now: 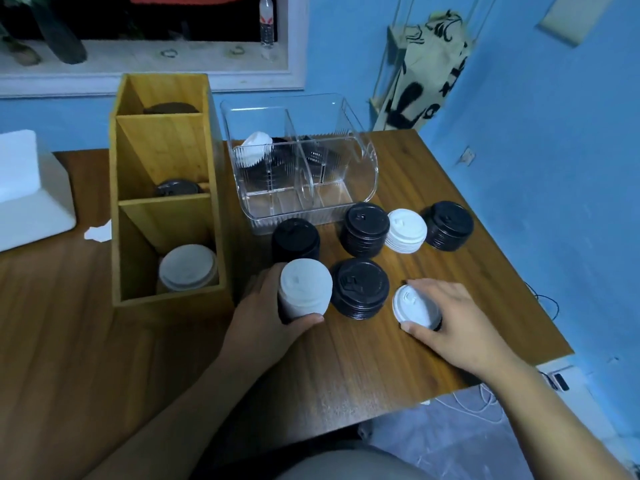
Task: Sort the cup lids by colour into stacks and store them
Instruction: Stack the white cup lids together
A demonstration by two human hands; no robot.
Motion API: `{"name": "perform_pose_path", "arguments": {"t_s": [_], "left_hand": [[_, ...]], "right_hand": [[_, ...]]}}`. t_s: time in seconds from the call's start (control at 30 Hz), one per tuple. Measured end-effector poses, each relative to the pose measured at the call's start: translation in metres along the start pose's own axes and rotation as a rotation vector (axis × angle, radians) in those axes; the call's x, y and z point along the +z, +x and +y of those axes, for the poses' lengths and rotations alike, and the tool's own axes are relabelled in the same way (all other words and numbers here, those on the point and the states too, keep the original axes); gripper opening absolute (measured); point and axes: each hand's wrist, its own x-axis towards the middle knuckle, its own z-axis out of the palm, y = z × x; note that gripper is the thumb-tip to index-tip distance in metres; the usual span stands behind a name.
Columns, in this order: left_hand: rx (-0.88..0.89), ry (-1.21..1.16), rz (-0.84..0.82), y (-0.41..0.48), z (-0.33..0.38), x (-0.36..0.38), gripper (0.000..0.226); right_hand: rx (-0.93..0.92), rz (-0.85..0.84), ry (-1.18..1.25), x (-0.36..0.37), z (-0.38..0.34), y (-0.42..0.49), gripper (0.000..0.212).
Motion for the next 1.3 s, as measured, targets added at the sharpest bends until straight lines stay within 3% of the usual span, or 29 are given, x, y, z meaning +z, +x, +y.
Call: {"name": "perform_pose_path", "arguments": {"t_s": [0.13,0.2,0.37,0.47,0.6,0.9,1.03,1.3], "left_hand": [[0.013,0.02,-0.004,-0.001,0.002,0.0,0.094],[0.014,0.027,-0.005,-0.002,0.001,0.0,0.096],[0.014,0.063,-0.009,-0.002,0.002,0.0,0.095],[0.022,0.033,0.009,-0.002,0.001,0.001,0.096],[0.032,0.001,0.027,-0.003,-0.002,0.001,0.096],[0.028,-0.086,-0.009,-0.002,-0.002,-0.001,0.095],[0.0,-0.127,-0.042,0.0,-0.004,0.0,0.107],[0.044,-0.091,-0.038,-0.001,0.002,-0.005,0.078]], "right_hand": [[0.079,0.204,0.199,-0.006,-0.005,0.003,0.064],[0.02,0.274,0.295,-0.013,-0.023,0.01,0.063],[-0.421,0.085,0.192,-0.007,-0.097,0.04,0.07],[-0.541,-0.029,0.048,0.006,-0.12,0.067,0.071],[-0.563,-0.149,-0.023,0.012,-0.129,0.084,0.071],[-0.582,-0.193,-0.051,0.017,-0.135,0.092,0.062],[-0.579,-0.248,-0.076,0.018,-0.134,0.095,0.062],[-0.648,-0.074,-0.148,0.031,-0.124,0.083,0.064]]}}
